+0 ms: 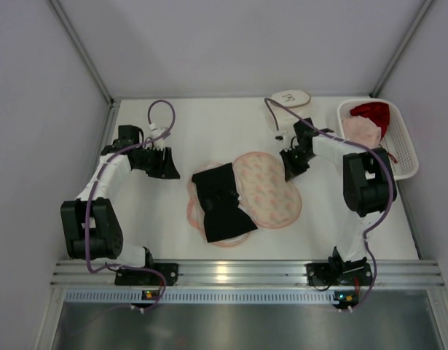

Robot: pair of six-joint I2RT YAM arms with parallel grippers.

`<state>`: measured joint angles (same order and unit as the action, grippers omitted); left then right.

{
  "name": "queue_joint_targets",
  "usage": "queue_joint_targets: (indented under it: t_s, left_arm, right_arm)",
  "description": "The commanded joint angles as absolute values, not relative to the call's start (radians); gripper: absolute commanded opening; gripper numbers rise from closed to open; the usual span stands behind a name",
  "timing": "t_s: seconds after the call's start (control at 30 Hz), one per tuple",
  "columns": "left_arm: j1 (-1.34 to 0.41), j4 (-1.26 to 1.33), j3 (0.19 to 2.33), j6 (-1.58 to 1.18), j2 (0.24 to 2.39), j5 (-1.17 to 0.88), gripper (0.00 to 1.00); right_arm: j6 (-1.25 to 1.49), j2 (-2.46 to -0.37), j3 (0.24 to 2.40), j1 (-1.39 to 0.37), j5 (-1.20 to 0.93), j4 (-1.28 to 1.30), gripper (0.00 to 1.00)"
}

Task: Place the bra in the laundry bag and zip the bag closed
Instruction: Close the laundry bag at the center of the board.

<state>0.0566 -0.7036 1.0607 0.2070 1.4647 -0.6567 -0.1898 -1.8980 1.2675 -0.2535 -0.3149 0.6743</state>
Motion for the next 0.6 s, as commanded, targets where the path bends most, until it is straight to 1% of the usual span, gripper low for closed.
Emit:
queue_joint_targets:
  t_s: [0.0, 0.17, 0.3, 0.43, 0.57]
  left_arm:
    - [0.057, -0.686, 1.097, 0.203, 1.447, -0.657, 0.47]
    - [0.057, -0.687, 1.101, 0.203, 1.471, -0.650, 0.50]
    - [0.057, -0.686, 1.111, 0.196, 1.505, -0.658, 0.51]
    - [0.058, -0.687, 1.114, 0.202, 1.522, -0.669, 0.51]
    - [0.057, -0.687, 1.115, 0.207, 1.539, -0.675, 0.51]
  right_arm:
    - [-0.199, -1.806, 1.307, -0.232, -0.333, 0.690, 0.00]
    - [-0.196, -1.712, 1.353, -0.155, -0.417, 0.773, 0.00]
    - [-0.178, -1.643, 1.365, -0.155, -0.524, 0.807, 0.00]
    - [-0.144, -1.628, 1.384, -0.190, -0.685, 0.824, 0.00]
    - [-0.092, -1.634, 1.410, -0.297, -0.790, 0.786, 0.00]
